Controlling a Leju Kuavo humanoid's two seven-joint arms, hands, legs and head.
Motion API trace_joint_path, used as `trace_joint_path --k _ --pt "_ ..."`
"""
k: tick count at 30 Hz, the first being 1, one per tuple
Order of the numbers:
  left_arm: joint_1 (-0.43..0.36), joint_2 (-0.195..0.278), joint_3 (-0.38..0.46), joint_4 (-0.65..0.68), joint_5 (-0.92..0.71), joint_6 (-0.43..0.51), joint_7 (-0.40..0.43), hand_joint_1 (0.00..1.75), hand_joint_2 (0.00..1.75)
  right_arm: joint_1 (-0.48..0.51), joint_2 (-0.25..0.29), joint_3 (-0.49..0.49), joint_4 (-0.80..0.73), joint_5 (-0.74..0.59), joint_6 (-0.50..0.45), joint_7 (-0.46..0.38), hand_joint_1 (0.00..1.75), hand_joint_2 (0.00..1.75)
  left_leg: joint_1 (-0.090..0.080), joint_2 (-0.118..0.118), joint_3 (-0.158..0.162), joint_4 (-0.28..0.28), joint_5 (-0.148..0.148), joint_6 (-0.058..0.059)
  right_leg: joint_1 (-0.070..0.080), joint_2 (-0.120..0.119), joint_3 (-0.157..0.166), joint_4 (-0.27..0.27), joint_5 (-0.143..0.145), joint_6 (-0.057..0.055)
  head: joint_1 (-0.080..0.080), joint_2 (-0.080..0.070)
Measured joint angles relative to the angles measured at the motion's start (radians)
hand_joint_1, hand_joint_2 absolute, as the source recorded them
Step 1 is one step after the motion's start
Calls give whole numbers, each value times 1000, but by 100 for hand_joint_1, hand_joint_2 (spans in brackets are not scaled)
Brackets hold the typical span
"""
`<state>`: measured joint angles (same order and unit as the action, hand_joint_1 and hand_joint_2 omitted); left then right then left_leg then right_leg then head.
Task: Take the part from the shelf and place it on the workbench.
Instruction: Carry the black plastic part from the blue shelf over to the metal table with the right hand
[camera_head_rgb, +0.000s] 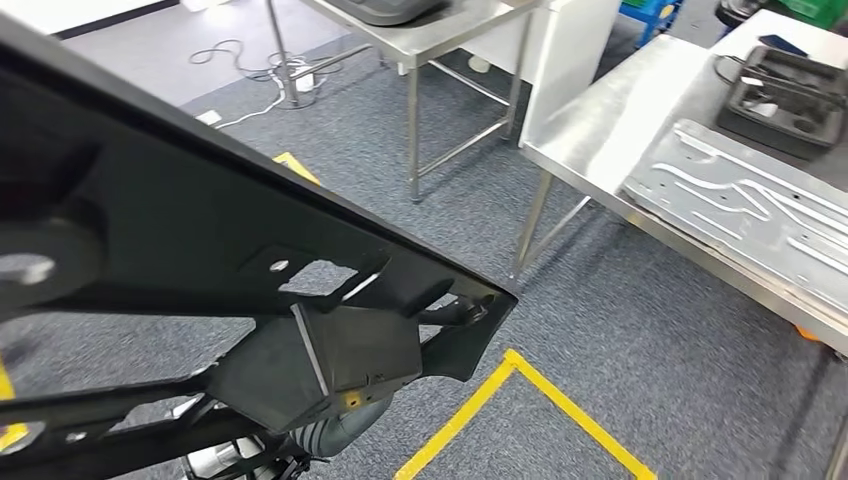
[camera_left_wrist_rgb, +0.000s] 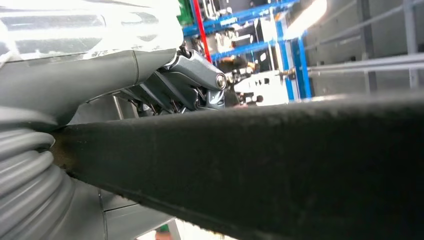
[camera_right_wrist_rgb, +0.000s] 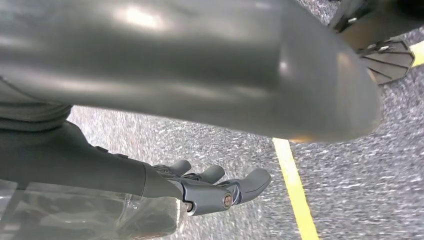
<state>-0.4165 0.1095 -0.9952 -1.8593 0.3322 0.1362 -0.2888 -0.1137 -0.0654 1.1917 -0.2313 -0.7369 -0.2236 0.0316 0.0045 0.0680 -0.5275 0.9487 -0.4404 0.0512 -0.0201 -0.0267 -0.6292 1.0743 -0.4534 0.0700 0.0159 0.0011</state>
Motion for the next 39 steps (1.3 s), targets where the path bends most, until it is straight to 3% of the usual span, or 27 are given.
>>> trace_joint_path --k 2,3,5,6,8,10,11,12,13,14,16,18,20,22,24,26,27,28,29,31,33,35,37,39 --pt "-1 0 0 0 0 0 0 175 175 -3 0 0 0 -1 0 0 0 0 -6 16 3 2 -5 -10 5 -30 49 -95 27 -8 -2 0" --pt "-1 0 0 0 0 0 0 175 175 -3 0 0 0 -1 0 0 0 0 -10 23 4 2 -7 -14 8 -32 53 -107 26 -15 -3 0" --pt "-2 0 0 0 0 0 1 175 175 -2 1 0 0 -3 0 0 0 0 -7 33 5 4 -12 -25 9 -11 50 -107 29 -28 -4 0" --pt "-2 0 0 0 0 0 1 175 175 -2 1 0 0 -4 0 0 0 0 -3 22 1 15 -22 -30 8 -2 49 -109 31 -35 -4 0" --pt "-2 0 0 0 0 0 0 175 175 -2 2 0 0 -5 0 0 0 0 3 -21 -37 101 -73 -40 4 16 49 -110 34 -46 -5 0" --pt "1 0 0 0 0 0 0 175 175 -4 3 0 0 -5 0 0 0 0 4 -49 -106 249 -136 -44 4 37 48 -110 35 -51 -6 0" --pt "2 0 0 0 0 0 0 175 175 -4 3 0 0 -5 0 0 0 0 4 -53 -133 304 -151 -45 4 49 48 -110 35 -52 -7 0" --pt "3 0 0 0 0 0 0 175 175 -3 3 0 0 -5 0 0 0 0 4 -55 -143 321 -147 -44 5 62 48 -110 36 -52 -7 0" --pt "3 0 0 0 0 0 0 175 175 -3 4 0 0 -5 0 0 0 0 4 -57 -134 295 -124 -42 5 75 49 -110 36 -52 -7 0" --pt "3 0 0 0 0 0 0 175 175 -2 4 0 0 -5 0 0 0 0 4 -64 -106 232 -88 -39 4 88 51 -110 36 -52 -7 0" --pt "2 0 0 0 0 0 0 175 175 -3 5 0 0 -5 1 0 0 0 7 -100 -40 85 -27 -32 6 112 51 -108 37 -48 -7 0" --pt "1 0 0 0 0 0 0 175 175 -4 6 0 0 -4 1 1 0 0 6 -127 -11 18 -10 -25 6 132 45 -108 40 -39 -6 0" --pt "-1 -1 0 0 0 0 0 175 175 0 5 0 0 -4 2 1 0 0 4 -116 -9 12 -6 -17 3 146 39 -110 44 -26 -6 0" --pt "-3 -2 0 0 0 -1 0 175 175 4 3 0 0 -4 4 1 0 0 6 -97 -5 6 0 -5 4 117 24 -80 24 -17 -4 0" --pt "-4 -3 0 0 0 -1 -1 175 175 3 4 0 0 -2 4 2 0 0 5 -74 -4 3 3 3 6 65 -25 27 -36 -11 -1 0" --pt "-3 -3 -1 1 0 -2 0 175 175 1 4 0 0 0 4 2 0 0 3 -51 -5 3 1 6 5 45 -84 153 -86 -7 0 0" --pt "-2 -3 -1 1 1 -3 0 175 175 1 5 0 0 1 4 2 0 0 2 -39 -6 3 1 7 5 43 -95 177 -88 -6 0 0" --pt "-2 -3 -2 2 1 -4 0 175 175 1 5 0 0 1 4 2 0 0 2 -28 -5 4 0 6 5 40 -86 162 -72 -6 0 0" --pt "-3 -3 -2 2 1 -5 0 175 175 1 4 0 0 1 4 2 0 0 2 -18 -4 4 -1 5 5 35 -58 110 -43 -6 0 0" --pt "-3 -3 -2 2 1 -7 0 175 175 0 2 0 0 1 4 1 0 0 -2 -2 -1 5 -6 -1 10 -1 16 -30 13 -10 0 0" --pt "-5 -3 -2 2 1 -7 0 175 175 -4 1 0 0 1 4 1 0 0 -9 14 1 6 -11 -10 16 -23 50 -101 30 -20 -1 0" --pt "-7 -3 -2 2 1 -8 1 175 175 -4 1 0 0 1 4 1 0 0 -10 31 3 6 -14 -19 18 -7 47 -107 29 -33 -4 0" --pt "-9 -3 -2 2 1 -8 1 175 175 -2 2 0 0 1 5 1 0 0 -5 14 -5 28 -33 -30 15 11 48 -109 33 -44 -4 0" --pt "-10 -3 -2 2 1 -9 1 175 175 -3 3 0 0 0 6 1 0 0 0 -29 -52 133 -90 -40 10 28 48 -111 36 -53 -6 0"
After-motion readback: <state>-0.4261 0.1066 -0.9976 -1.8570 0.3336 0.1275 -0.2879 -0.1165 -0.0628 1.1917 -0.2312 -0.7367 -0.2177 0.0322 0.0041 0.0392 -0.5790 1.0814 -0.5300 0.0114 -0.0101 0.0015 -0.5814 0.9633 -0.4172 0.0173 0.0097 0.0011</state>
